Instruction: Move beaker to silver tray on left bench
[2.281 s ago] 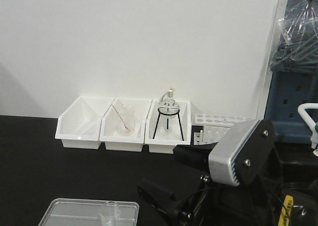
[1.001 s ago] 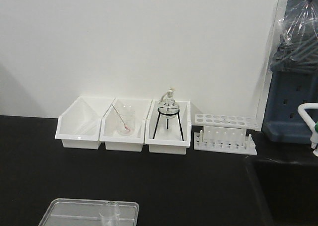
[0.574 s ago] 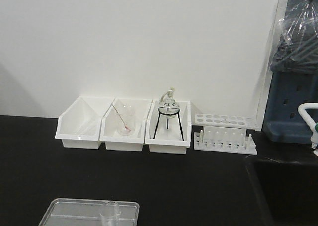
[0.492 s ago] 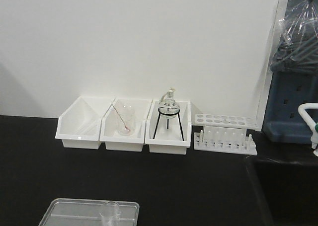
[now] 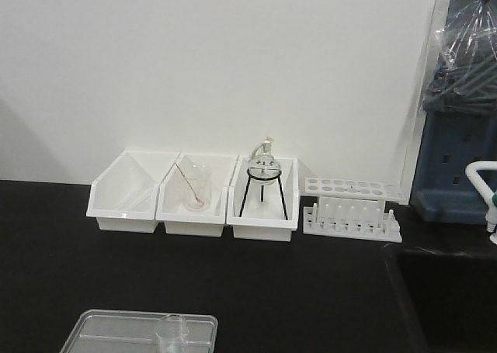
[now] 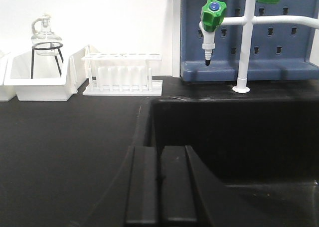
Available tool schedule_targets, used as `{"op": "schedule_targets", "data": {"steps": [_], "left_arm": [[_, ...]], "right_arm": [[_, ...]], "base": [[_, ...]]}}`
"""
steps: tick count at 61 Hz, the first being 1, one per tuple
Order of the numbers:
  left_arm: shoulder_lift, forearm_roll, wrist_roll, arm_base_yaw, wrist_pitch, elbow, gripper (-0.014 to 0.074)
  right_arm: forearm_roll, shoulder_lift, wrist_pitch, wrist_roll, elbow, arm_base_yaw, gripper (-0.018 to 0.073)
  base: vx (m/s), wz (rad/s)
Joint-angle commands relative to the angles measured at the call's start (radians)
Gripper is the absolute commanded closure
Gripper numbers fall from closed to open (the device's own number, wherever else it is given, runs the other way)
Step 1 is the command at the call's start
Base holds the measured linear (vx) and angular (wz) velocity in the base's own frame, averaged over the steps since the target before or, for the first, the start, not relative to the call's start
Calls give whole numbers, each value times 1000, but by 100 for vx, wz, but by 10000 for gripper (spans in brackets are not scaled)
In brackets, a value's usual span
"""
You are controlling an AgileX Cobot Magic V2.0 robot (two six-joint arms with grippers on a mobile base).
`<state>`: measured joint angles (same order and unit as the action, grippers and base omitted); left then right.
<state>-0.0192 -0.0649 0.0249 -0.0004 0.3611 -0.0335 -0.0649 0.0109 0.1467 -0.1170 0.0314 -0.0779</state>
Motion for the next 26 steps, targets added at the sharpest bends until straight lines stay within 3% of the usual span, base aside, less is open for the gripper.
{"op": "schedule_targets", "data": {"steps": [1, 26], "left_arm": [[-6, -5, 0, -3, -78, -20, 595], [-6, -5, 0, -3, -78, -20, 595]], "right_arm": [[-3, 13, -83, 8, 5, -5, 573], [-3, 13, -83, 8, 5, -5, 573]], "base": [[0, 0], [0, 0]]}}
